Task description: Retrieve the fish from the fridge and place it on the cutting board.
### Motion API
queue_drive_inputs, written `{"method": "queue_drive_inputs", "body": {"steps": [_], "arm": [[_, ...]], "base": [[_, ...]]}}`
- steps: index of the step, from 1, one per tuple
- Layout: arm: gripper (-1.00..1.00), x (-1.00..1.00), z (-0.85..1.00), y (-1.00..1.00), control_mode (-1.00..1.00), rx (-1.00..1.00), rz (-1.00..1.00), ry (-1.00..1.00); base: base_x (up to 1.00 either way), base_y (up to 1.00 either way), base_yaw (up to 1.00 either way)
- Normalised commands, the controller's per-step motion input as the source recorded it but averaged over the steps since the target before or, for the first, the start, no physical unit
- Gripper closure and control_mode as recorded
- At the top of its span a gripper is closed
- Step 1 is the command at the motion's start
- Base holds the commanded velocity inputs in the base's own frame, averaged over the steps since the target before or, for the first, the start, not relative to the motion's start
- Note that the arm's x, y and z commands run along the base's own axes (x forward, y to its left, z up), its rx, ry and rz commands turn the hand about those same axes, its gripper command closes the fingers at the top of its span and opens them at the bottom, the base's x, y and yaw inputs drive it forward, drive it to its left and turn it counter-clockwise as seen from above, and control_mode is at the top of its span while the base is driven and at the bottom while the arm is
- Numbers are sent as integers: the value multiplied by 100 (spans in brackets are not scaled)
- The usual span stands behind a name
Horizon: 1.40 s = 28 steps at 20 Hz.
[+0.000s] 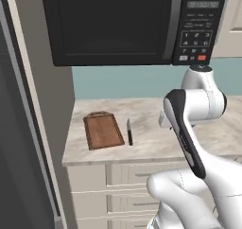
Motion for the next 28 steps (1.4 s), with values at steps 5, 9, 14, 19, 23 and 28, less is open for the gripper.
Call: {"method": "queue_drive_inputs", "body": {"steps": [5,9,14,19,23,28], "arm": [[100,0,0,0,100,0,0,0],[100,0,0,0,100,0,0,0],[100,0,0,0,100,0,0,0],[100,0,0,0,100,0,0,0],[100,0,0,0,100,0,0,0],[100,0,0,0,100,0,0,0]], "base": [[22,37,5],[36,-1,23],[17,-1,31],[0,6,22],[1,0,3],[0,0,1]]}}
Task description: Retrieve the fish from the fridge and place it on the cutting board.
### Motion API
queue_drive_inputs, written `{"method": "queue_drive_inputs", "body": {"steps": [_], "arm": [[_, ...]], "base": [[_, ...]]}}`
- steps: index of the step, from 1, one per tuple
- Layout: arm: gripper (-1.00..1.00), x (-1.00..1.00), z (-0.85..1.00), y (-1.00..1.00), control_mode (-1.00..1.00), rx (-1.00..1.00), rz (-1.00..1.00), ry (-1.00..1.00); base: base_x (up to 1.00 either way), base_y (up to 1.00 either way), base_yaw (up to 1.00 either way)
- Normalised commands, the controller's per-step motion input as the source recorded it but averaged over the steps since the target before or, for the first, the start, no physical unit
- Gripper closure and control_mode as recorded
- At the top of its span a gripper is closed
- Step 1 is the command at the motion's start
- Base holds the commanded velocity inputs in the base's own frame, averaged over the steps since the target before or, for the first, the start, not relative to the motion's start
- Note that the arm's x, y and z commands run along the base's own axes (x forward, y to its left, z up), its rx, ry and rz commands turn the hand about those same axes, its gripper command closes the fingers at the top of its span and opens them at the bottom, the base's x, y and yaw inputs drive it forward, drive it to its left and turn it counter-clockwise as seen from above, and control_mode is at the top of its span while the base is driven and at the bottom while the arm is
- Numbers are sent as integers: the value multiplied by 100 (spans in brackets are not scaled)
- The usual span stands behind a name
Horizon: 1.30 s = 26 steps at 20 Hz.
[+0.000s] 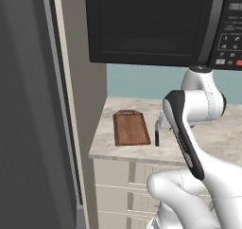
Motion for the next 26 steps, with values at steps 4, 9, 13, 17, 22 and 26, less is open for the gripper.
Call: {"method": "queue_drive_inputs", "body": {"steps": [4,9,13,17,22,26], "arm": [[100,0,-8,0,-100,6,0,-5],[100,5,-31,2,-100,18,0,-6],[100,18,-32,12,-100,16,0,-1],[100,39,-21,27,-100,2,0,-1],[100,56,-22,40,-100,-3,-1,0],[100,61,-5,26,-100,-1,-1,0]], "base": [[0,0,0],[0,0,0],[0,0,0],[0,0,0],[0,0,0],[0,0,0]]}}
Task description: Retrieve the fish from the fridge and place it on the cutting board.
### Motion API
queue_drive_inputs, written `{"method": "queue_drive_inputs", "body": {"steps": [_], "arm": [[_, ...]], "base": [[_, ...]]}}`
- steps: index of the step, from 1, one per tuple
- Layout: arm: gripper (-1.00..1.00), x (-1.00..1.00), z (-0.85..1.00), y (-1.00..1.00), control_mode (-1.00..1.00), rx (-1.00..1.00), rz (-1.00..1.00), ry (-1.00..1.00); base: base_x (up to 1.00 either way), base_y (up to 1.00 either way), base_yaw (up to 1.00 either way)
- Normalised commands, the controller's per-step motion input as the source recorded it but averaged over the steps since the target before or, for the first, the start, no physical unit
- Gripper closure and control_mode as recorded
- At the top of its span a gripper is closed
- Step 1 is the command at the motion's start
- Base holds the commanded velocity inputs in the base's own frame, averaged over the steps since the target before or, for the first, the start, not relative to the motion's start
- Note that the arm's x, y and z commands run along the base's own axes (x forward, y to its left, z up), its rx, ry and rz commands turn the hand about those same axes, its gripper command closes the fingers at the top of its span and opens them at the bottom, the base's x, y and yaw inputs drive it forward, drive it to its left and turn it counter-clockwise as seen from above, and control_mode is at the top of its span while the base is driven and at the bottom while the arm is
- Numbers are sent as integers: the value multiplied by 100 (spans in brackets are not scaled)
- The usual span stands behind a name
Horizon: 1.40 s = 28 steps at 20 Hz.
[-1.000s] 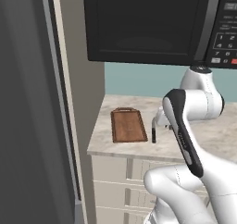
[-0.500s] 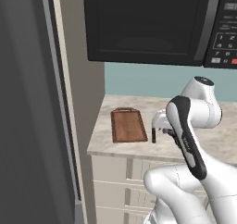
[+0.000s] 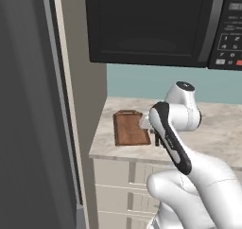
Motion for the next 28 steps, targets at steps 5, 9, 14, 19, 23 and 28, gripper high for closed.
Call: {"method": "queue_drive_inputs", "body": {"steps": [5,9,14,19,23,28], "arm": [[100,79,-3,1,-100,-1,0,0],[100,78,-23,4,-100,-6,-1,1],[100,55,-47,10,-100,-8,0,0],[100,61,-39,4,-100,-8,0,-1],[100,68,-26,0,-100,-7,0,0],[100,53,-30,0,-100,-5,-1,0]], "base": [[0,0,0],[0,0,0],[0,0,0],[0,0,0],[0,0,0],[0,0,0]]}}
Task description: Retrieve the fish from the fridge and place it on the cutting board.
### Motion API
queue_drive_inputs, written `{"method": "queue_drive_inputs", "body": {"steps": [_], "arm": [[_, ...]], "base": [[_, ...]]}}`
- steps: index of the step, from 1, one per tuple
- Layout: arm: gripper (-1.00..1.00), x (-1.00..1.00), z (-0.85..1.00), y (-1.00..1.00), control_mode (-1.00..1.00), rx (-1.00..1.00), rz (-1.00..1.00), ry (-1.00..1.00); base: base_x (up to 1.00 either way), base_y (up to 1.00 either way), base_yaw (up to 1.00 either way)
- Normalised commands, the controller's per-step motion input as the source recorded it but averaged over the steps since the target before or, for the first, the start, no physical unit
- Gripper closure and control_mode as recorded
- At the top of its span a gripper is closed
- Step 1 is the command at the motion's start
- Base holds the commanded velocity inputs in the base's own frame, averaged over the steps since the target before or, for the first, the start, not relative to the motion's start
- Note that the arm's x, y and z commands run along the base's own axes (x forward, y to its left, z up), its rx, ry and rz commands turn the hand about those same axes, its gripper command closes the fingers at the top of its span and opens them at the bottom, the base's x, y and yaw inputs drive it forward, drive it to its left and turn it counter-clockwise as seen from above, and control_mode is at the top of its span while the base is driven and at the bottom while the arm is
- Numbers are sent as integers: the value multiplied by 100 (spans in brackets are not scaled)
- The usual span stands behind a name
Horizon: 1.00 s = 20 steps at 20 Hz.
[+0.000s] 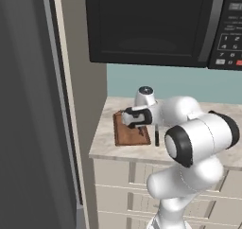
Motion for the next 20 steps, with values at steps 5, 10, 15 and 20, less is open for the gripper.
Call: {"method": "queue_drive_inputs", "body": {"steps": [5,10,15,20], "arm": [[100,42,-35,0,-100,-3,-1,0],[100,38,-30,0,-100,-1,0,0],[100,22,-32,0,-100,0,0,0],[100,5,-30,0,-100,0,0,0]], "base": [[0,0,0],[0,0,0],[0,0,0],[0,0,0]]}}
